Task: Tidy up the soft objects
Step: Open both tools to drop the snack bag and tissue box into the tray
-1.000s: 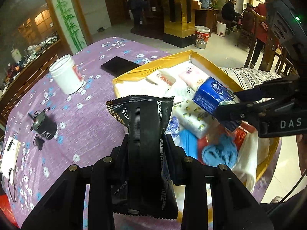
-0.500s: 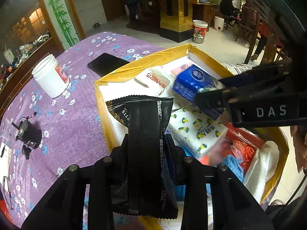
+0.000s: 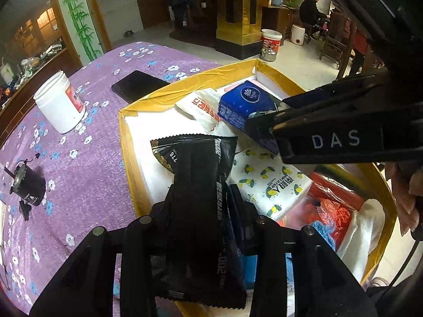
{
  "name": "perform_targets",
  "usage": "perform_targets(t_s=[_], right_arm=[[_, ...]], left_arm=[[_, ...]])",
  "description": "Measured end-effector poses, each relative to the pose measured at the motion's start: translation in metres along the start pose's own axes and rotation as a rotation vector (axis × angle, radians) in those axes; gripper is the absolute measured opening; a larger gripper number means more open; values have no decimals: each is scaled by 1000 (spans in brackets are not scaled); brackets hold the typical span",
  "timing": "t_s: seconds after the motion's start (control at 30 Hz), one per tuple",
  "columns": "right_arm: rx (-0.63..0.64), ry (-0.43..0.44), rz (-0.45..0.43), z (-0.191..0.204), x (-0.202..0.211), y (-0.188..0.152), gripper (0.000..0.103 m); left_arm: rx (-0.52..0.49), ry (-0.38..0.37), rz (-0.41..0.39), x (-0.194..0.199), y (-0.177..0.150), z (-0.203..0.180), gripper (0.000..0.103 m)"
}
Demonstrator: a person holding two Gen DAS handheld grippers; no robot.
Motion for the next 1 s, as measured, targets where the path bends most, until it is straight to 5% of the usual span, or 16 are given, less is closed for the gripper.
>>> perform_targets(t_s=[0.3, 0.8, 1.0], right_arm=[[-62, 8, -10, -8, 21, -10, 67], [-184, -17, -27, -7, 66, -54, 73], [-228, -52, -40, -3, 82, -81, 74]], left_arm=[[-16, -55, -4, 10, -1, -15, 64], [-35, -88, -18, 42, -22, -18, 77], [-50, -140, -84, 62, -29, -19, 82]])
Point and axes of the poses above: each gripper's, at about its wrist camera, not at the fingertips, and x roughly against the way its jaws point, z to its left, y to its top, the point moved 4 cm from there along -x, roughly the way its jaws point, and after that the axes turned 12 degrees about -y, right-handed, at the moved point
